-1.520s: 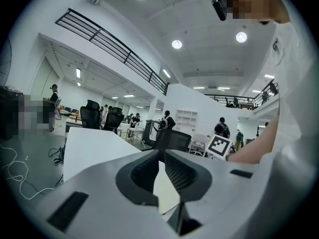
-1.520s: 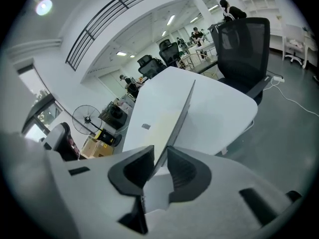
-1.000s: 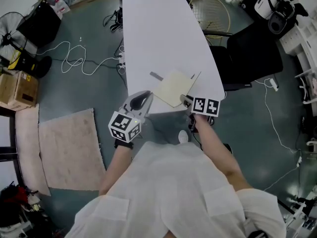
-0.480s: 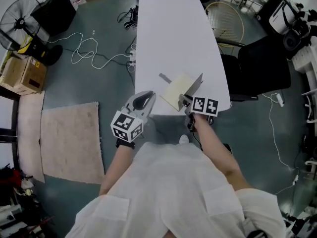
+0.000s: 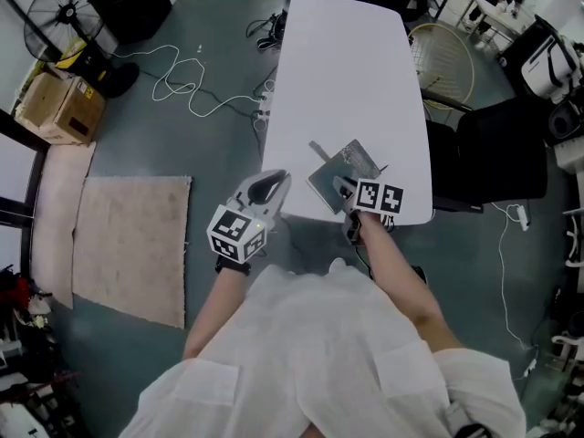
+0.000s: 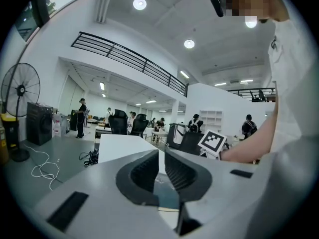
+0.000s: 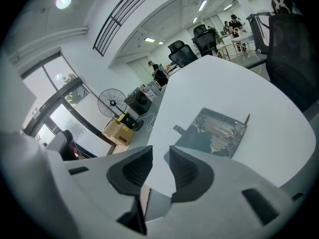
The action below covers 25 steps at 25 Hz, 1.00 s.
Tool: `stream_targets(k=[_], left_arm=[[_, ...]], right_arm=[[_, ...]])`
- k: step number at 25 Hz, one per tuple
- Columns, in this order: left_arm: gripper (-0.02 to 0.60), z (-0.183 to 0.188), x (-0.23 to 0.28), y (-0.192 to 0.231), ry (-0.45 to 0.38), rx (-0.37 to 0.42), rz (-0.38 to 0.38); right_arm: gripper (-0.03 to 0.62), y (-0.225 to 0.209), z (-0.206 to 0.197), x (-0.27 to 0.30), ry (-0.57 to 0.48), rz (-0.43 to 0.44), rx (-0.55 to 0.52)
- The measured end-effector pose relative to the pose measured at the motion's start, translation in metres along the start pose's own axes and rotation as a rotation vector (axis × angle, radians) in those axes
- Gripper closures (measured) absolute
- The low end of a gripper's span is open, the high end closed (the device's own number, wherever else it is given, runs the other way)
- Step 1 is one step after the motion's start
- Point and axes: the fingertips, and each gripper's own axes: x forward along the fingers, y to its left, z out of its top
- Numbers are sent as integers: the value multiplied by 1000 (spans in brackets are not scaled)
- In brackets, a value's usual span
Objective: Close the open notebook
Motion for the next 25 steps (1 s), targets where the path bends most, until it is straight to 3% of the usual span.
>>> stream_targets(k=[12, 25], left_arm=[[546, 0, 6, 1, -3, -6, 17], [546, 9, 11, -12, -11, -9, -54]], right_arm=[[496, -2, 5, 2, 18, 9, -20], [527, 1, 19, -44, -110, -37, -80]])
